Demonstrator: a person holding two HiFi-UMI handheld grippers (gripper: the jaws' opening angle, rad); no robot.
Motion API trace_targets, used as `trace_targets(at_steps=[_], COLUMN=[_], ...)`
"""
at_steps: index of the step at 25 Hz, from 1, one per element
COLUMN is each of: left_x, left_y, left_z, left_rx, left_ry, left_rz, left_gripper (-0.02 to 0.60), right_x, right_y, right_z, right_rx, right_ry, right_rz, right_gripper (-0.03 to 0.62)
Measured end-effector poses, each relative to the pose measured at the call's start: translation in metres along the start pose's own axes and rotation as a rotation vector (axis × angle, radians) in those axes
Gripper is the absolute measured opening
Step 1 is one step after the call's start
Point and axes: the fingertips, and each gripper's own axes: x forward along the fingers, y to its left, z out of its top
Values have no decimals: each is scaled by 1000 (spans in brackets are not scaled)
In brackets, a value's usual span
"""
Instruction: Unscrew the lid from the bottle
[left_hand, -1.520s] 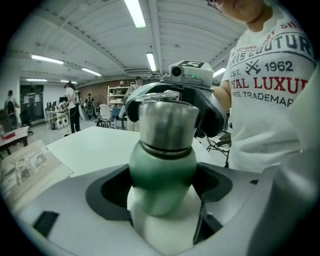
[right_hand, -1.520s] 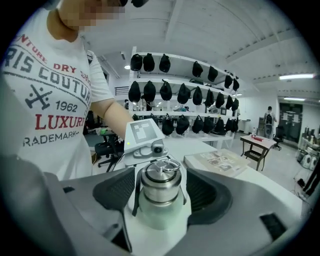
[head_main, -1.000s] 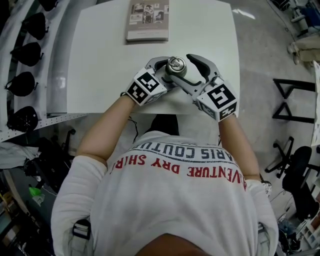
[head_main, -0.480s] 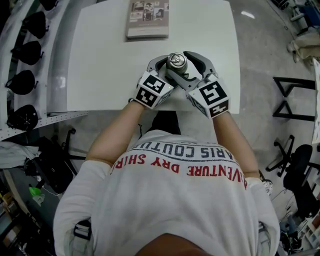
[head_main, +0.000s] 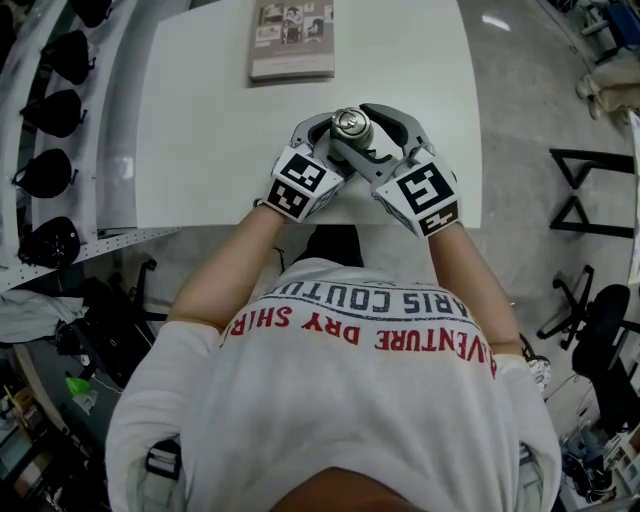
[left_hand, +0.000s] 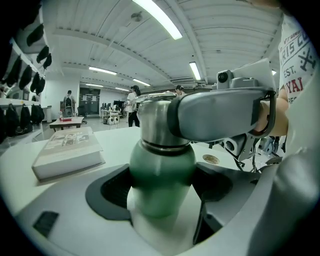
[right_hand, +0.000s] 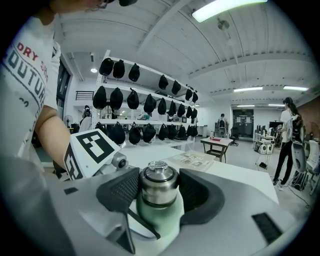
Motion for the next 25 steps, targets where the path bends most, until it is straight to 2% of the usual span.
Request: trace_targets(at_steps=[6,12,19,25], left_x=[0,-3,-6,-8], left_y=[1,-1,-4,-6], left_z=[1,-2,-7,-9], left_rx=[28,89,224,309], left_ry=[25,71,125,170], left_rz=[-99,-214,-373,-504], left_gripper=[383,385,385,385], right_x=[3,5,6,7], right_y=[-2,3,10,14], right_z=[2,3,2,0], right_rx=[0,-45,-132,-213], right_ry=[10,23,60,111], right_rz=[45,113,224,336], right_gripper=[249,249,249,249])
